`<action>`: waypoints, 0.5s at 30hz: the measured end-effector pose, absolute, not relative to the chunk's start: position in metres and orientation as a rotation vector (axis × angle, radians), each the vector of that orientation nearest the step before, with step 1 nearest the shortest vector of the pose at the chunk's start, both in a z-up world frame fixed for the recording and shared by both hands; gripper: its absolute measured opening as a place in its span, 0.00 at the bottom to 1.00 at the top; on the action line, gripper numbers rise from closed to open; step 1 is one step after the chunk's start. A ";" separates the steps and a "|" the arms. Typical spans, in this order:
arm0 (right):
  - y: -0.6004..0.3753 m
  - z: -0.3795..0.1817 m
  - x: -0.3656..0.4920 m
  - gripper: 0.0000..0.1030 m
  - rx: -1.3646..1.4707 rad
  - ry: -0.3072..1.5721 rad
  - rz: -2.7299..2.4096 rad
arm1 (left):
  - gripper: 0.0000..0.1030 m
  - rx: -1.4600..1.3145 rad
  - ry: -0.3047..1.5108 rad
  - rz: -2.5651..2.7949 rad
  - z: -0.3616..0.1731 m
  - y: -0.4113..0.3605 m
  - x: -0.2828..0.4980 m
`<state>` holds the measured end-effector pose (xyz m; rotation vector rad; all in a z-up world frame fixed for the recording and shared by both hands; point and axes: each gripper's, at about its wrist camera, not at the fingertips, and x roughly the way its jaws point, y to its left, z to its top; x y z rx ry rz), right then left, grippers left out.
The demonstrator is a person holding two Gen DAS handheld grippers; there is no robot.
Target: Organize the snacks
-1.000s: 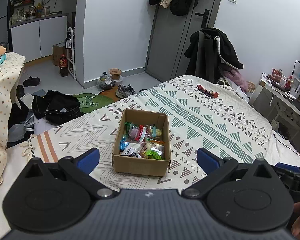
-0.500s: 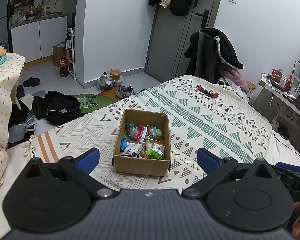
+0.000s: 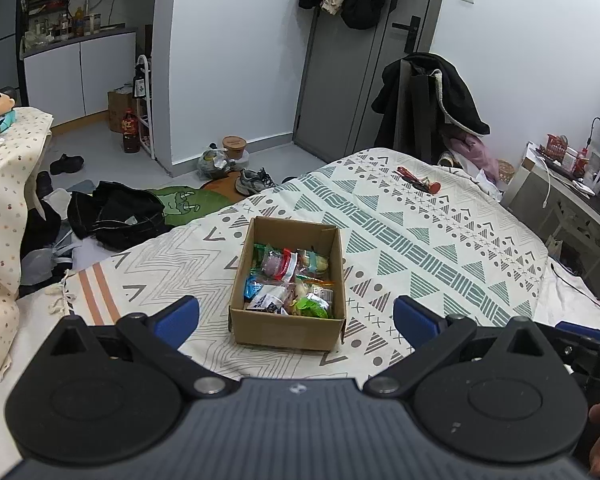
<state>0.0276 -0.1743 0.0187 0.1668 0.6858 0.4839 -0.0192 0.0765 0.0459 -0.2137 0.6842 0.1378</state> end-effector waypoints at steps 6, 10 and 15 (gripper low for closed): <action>-0.174 0.020 0.027 1.00 0.163 0.686 0.482 | 1.00 -0.206 0.688 0.141 0.046 0.078 -0.020; -0.174 0.020 0.027 1.00 0.164 0.682 0.484 | 1.00 -0.207 0.688 0.141 0.047 0.079 -0.021; -0.173 0.020 0.027 1.00 0.160 0.681 0.483 | 1.00 -0.202 0.693 0.140 0.047 0.075 -0.019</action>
